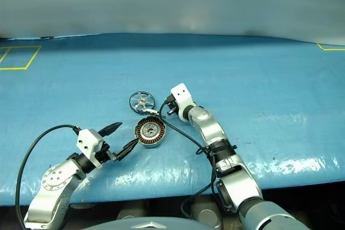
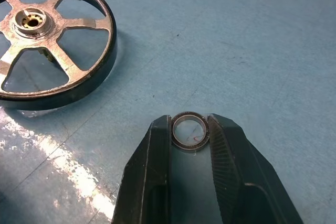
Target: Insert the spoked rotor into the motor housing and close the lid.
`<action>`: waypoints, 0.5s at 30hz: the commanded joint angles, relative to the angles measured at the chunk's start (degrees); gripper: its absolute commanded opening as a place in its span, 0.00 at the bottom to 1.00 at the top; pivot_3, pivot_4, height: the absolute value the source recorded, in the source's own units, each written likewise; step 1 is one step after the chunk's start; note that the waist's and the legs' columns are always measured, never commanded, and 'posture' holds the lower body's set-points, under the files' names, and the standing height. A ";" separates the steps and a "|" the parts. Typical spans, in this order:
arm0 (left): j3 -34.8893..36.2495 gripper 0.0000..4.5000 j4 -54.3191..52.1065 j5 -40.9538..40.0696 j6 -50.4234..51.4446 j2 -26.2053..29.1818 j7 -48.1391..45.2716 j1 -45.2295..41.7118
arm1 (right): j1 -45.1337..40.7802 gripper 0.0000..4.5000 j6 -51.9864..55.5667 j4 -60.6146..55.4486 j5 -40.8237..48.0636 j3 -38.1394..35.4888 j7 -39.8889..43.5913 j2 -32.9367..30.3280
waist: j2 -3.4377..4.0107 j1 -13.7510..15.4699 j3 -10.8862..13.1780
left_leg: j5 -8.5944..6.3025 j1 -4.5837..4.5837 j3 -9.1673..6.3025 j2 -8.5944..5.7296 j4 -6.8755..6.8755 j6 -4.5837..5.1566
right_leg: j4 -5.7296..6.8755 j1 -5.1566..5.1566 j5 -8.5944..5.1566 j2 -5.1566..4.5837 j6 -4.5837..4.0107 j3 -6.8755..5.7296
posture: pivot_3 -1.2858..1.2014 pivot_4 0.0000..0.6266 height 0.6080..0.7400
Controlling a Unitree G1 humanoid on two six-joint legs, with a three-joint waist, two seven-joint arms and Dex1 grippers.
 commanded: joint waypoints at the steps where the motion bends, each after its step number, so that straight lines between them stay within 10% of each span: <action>1: 0.09 1.00 -0.62 0.35 -1.16 0.01 0.18 0.15 | 4.00 0.15 7.97 -9.81 -2.15 -0.79 -3.04 -2.05 | 0.01 0.17 -0.01 | 0.00 -0.01 0.00 -0.01 0.00 0.00 | 0.00 0.00 0.00 -0.01 0.00 0.00 | 0.52 0.24 1.00; 15: 0.26 1.00 -0.71 -0.25 -0.36 0.37 -0.06 0.70 | 22.60 0.15 41.40 -60.85 7.26 0.61 5.02 -15.82 | 0.04 0.04 -0.03 | 0.00 0.03 0.00 0.01 0.21 0.00 | 0.04 0.05 -0.15 0.04 0.30 0.02 | 0.52 0.24 1.00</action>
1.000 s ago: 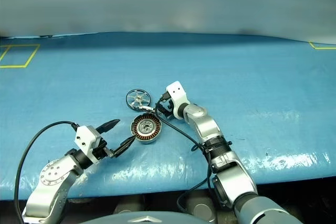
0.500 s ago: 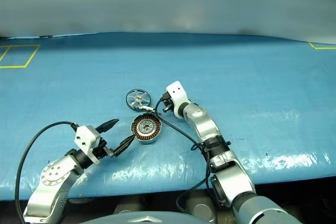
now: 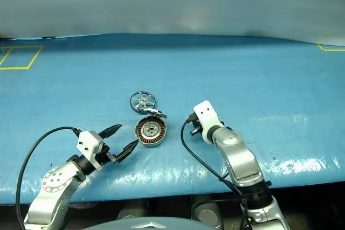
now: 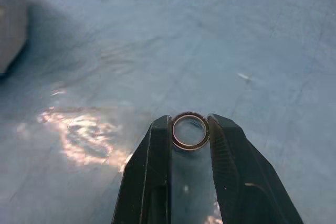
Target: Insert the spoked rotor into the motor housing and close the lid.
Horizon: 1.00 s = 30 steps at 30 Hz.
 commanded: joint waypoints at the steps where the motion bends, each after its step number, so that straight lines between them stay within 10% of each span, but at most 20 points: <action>1: 0.41 1.00 -0.91 -0.20 -0.43 0.33 -0.11 -0.22 | 0.30 0.15 5.30 -11.74 7.14 0.05 5.61 -2.03 | 0.00 0.04 0.00 | 0.00 0.00 0.00 0.00 0.01 0.00 | 0.00 0.01 0.00 0.00 0.00 -0.01 | 0.52 0.24 1.00; 9: 0.46 1.00 -0.86 -0.27 -0.21 0.37 -0.08 -0.52 | -2.58 0.15 9.75 -18.15 18.82 -1.28 8.50 1.66 | -0.03 0.15 0.00 | 0.00 0.01 -0.01 0.00 0.10 0.00 | -0.01 0.09 0.02 -0.01 0.03 -0.01 | 0.52 0.24 1.00; 30: 0.24 1.00 -1.33 -0.35 -0.19 -0.10 0.64 0.17 | -5.88 0.15 -7.37 1.72 9.74 11.05 -2.84 10.54 | -0.03 0.14 0.00 | 0.00 -0.05 -0.01 0.00 0.10 0.00 | -0.04 0.04 0.04 -0.01 0.05 -0.03 | 0.52 0.24 1.00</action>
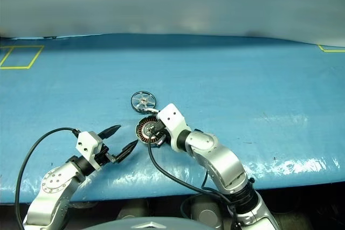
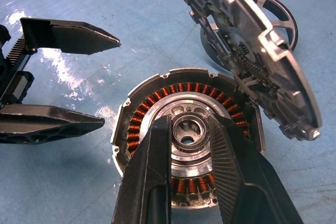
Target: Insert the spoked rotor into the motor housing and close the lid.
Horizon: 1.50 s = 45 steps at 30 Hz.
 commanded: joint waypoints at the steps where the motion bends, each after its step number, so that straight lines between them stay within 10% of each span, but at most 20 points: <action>1: -0.16 1.00 -1.24 0.00 -0.33 -0.18 0.22 -0.54 | -0.95 0.15 -2.97 0.86 -0.72 0.40 -0.64 1.39 | 0.00 0.00 0.00 | 0.00 0.00 0.00 0.00 0.00 0.00 | 0.01 0.00 0.00 0.00 0.00 0.00 | 0.52 0.24 1.00; 39: -0.37 1.00 -1.11 -0.15 -0.13 0.36 0.33 -0.99 | 0.23 0.15 -5.68 7.53 -3.10 2.43 -0.46 4.69 | 0.00 -0.08 0.00 | 0.00 0.01 0.00 0.01 0.00 0.00 | 0.02 -0.01 0.00 0.00 0.00 0.00 | 0.52 0.24 1.00; 45: -0.67 1.00 -0.84 -0.01 -0.20 0.17 0.45 -0.93 | 0.71 0.60 -3.58 4.75 -1.56 1.28 -0.28 4.81 | 0.00 -0.07 0.00 | 0.00 0.01 0.00 0.01 0.01 0.00 | 0.02 0.00 0.00 0.00 0.00 0.00 | 0.52 0.24 1.00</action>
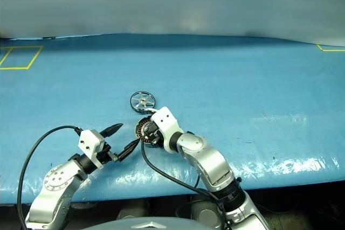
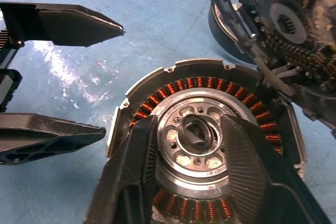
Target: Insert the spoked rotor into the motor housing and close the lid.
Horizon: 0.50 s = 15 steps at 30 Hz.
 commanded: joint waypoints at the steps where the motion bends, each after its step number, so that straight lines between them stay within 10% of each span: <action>1: 0.20 1.00 -0.70 0.03 -0.27 0.02 -0.01 0.12 | 0.57 0.66 1.18 -2.98 1.40 -1.20 -0.11 0.77 | 0.00 0.01 0.00 | 0.00 0.00 0.00 0.00 0.00 0.00 | 0.00 0.00 0.00 0.00 0.00 0.00 | 0.52 0.24 1.00; 3: 0.02 1.00 -0.54 0.05 -0.28 -0.12 0.02 -0.03 | 0.61 0.81 1.33 -3.34 1.47 -1.34 -0.53 0.87 | 0.00 0.01 0.00 | 0.00 0.00 0.00 0.00 0.01 0.00 | 0.00 0.00 0.00 0.00 0.00 0.00 | 0.52 0.24 1.00; 8: 0.01 1.00 -0.54 0.13 -0.43 -0.27 0.19 0.06 | 0.55 0.81 2.93 -6.54 2.93 -2.43 -0.91 1.52 | 0.00 0.01 0.00 | 0.00 0.00 0.00 0.00 0.00 0.00 | 0.00 -0.01 0.00 0.00 0.00 0.00 | 0.52 0.24 1.00; 15: 0.04 1.00 -0.53 0.07 -0.36 -0.22 0.19 0.28 | 0.06 0.39 7.39 -10.18 4.66 -3.17 -1.52 1.69 | 0.00 0.00 0.00 | 0.00 -0.01 -0.01 0.00 0.00 0.00 | 0.00 -0.01 0.00 0.00 0.00 0.00 | 0.52 0.24 1.00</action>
